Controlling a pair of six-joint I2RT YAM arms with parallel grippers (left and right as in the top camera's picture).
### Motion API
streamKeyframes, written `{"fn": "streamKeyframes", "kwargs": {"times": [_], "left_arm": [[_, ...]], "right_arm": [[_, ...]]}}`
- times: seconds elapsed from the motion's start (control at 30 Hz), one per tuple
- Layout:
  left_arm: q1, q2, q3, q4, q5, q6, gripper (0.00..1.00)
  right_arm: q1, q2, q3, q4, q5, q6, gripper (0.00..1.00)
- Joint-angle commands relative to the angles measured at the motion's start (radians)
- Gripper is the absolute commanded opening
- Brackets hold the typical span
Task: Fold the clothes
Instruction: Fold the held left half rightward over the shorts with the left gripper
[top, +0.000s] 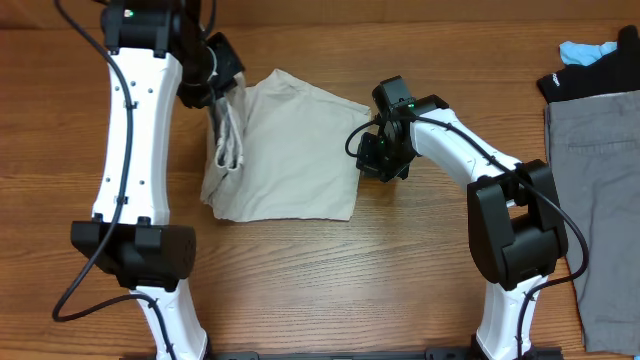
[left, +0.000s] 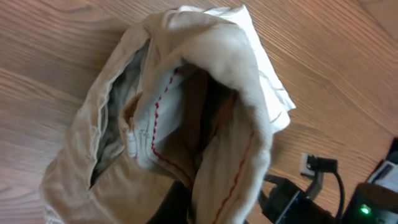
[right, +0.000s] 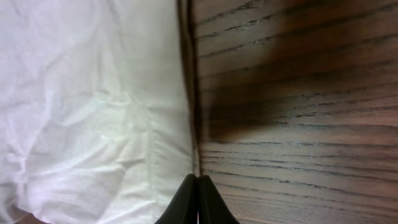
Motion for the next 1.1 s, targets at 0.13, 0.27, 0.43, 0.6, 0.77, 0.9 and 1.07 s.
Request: {"fn": "streamKeyframes", "kwargs": {"times": [0.13, 0.27, 0.43, 0.6, 0.77, 0.9, 1.07], "left_arm": [[-0.094, -0.021, -0.043, 0.061, 0.019, -0.042, 0.04], [-0.131, -0.021, -0.081, 0.118, 0.020, -0.056, 0.04], [-0.178, -0.021, -0.127, 0.175, 0.020, -0.056, 0.06], [-0.227, -0.021, -0.173, 0.231, 0.019, -0.055, 0.09], [-0.265, -0.021, -0.240, 0.291, 0.020, -0.042, 0.10], [-0.288, -0.021, -0.285, 0.307, 0.028, 0.012, 0.10], [-0.304, -0.021, -0.329, 0.307, 0.031, 0.090, 0.11]], "right_arm": [[-0.003, 0.015, -0.005, 0.004, 0.007, 0.009, 0.04], [-0.003, 0.052, -0.005, 0.005, 0.006, 0.009, 0.04], [-0.003, 0.080, -0.005, 0.007, 0.006, 0.009, 0.04], [-0.003, 0.080, -0.005, 0.010, 0.006, 0.009, 0.04], [-0.003, 0.080, -0.005, 0.011, 0.006, 0.009, 0.04], [-0.009, 0.080, -0.004, 0.011, 0.006, 0.009, 0.04], [-0.047, 0.080, -0.002, 0.010, 0.005, 0.003, 0.04]]}}
